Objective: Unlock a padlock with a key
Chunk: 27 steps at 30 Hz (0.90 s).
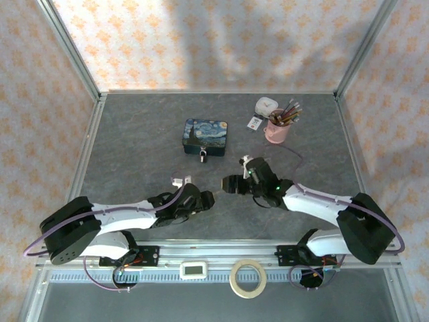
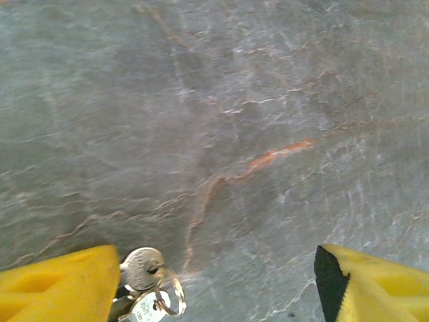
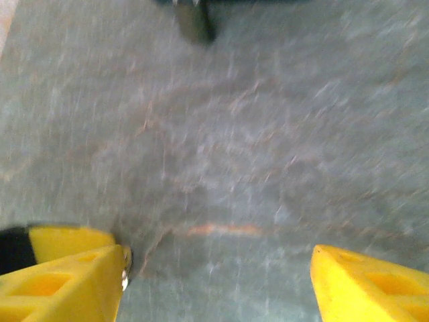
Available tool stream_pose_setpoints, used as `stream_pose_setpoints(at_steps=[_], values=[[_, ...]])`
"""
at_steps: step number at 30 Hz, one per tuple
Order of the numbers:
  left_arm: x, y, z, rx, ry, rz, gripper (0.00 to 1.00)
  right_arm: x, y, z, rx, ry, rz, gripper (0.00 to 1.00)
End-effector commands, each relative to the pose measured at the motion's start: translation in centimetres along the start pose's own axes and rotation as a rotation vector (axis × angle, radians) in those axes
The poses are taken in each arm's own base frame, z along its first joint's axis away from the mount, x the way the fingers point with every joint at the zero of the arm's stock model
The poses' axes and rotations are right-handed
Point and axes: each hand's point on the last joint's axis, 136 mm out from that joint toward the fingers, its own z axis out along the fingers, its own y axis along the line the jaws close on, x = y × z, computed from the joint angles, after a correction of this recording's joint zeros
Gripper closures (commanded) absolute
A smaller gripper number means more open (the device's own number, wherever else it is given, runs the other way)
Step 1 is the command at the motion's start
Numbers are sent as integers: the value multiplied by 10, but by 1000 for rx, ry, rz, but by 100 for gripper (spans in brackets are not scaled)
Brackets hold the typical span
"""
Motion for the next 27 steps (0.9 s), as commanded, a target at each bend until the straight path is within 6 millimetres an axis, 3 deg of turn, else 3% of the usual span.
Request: stream_pose_setpoints(at_steps=[1,4,7,12,18,22,27], values=[[-22,-9,-6,24,-69,-4,19,16,15,2,-35,20,-34,34],[-51,11,-17,-10,-146,-58,18,26,24,7,-50,43,-43,39],[-83,31,-34,-34,-266,-115,17,36,47,19,-86,82,-79,43],[-128,57,-63,-44,-462,-225,16,60,76,55,-55,175,-126,50],[-143,70,-78,-13,-567,-304,14,74,69,88,160,228,-156,59],[-145,70,-81,-12,-574,-302,14,79,60,96,274,232,-175,62],[-148,68,-82,5,-584,-307,14,83,46,101,375,235,-178,75]])
